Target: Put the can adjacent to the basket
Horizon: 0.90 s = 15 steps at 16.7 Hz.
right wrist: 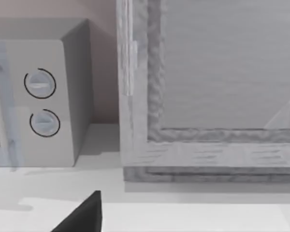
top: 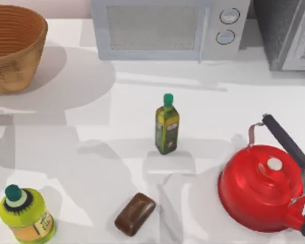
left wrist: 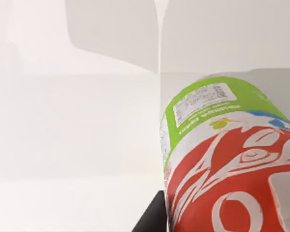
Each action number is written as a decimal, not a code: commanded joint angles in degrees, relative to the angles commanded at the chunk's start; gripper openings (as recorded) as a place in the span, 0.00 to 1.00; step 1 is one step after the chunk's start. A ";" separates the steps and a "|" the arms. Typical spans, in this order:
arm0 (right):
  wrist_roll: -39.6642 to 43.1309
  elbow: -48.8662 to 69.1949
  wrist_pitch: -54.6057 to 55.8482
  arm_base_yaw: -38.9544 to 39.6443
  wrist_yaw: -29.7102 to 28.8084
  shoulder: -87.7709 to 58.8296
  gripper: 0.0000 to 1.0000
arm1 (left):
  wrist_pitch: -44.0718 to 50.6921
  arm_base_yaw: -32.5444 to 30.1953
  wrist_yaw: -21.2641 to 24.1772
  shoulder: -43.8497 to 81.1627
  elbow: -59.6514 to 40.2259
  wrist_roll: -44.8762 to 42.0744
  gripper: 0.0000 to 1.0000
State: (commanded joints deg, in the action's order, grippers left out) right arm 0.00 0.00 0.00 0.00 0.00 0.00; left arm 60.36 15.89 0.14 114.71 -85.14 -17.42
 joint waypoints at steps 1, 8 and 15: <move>0.00 0.00 0.00 0.00 0.00 0.00 1.00 | 0.00 0.00 0.00 0.00 0.00 0.00 0.75; 0.00 0.00 0.00 0.00 0.00 0.00 1.00 | 0.00 0.00 0.00 0.00 0.00 0.00 1.00; 0.00 0.00 0.00 0.00 0.00 0.00 1.00 | 0.19 0.94 0.03 -0.02 -0.16 -0.77 1.00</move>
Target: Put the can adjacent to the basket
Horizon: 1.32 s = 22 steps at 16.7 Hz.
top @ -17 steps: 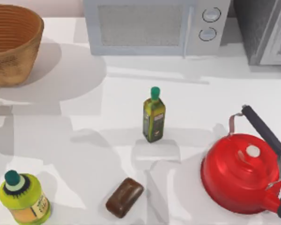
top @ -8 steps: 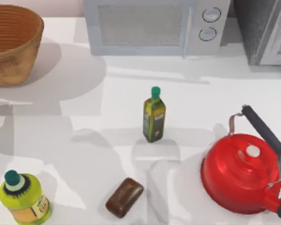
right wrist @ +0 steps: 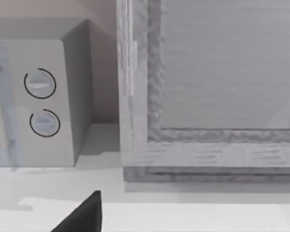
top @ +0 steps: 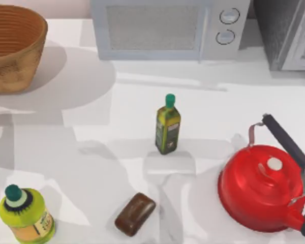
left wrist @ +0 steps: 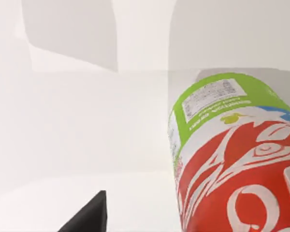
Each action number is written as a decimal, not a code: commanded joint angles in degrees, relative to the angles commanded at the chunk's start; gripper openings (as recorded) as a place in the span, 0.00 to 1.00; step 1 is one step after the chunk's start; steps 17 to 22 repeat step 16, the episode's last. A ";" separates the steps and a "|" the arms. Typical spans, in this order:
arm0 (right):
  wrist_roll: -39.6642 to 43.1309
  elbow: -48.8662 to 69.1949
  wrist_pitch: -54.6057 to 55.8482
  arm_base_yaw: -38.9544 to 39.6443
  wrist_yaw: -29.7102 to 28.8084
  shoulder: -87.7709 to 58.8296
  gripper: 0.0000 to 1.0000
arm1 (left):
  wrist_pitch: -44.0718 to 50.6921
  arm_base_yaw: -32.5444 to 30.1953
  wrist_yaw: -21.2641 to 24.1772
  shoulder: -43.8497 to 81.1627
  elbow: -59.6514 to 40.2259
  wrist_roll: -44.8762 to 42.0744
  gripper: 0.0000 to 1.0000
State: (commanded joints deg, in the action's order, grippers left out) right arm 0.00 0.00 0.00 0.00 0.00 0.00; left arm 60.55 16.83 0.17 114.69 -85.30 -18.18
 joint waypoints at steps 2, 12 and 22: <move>0.00 0.00 0.00 0.00 0.00 0.00 1.00 | 0.46 2.87 0.04 0.05 -0.95 -1.95 1.00; 0.00 0.00 0.00 0.00 0.00 0.00 1.00 | 7.39 2.25 0.48 -1.90 -5.74 -1.14 1.00; 0.00 0.00 0.00 0.00 0.00 0.00 1.00 | 8.30 -0.91 -0.04 -1.78 -6.53 0.85 1.00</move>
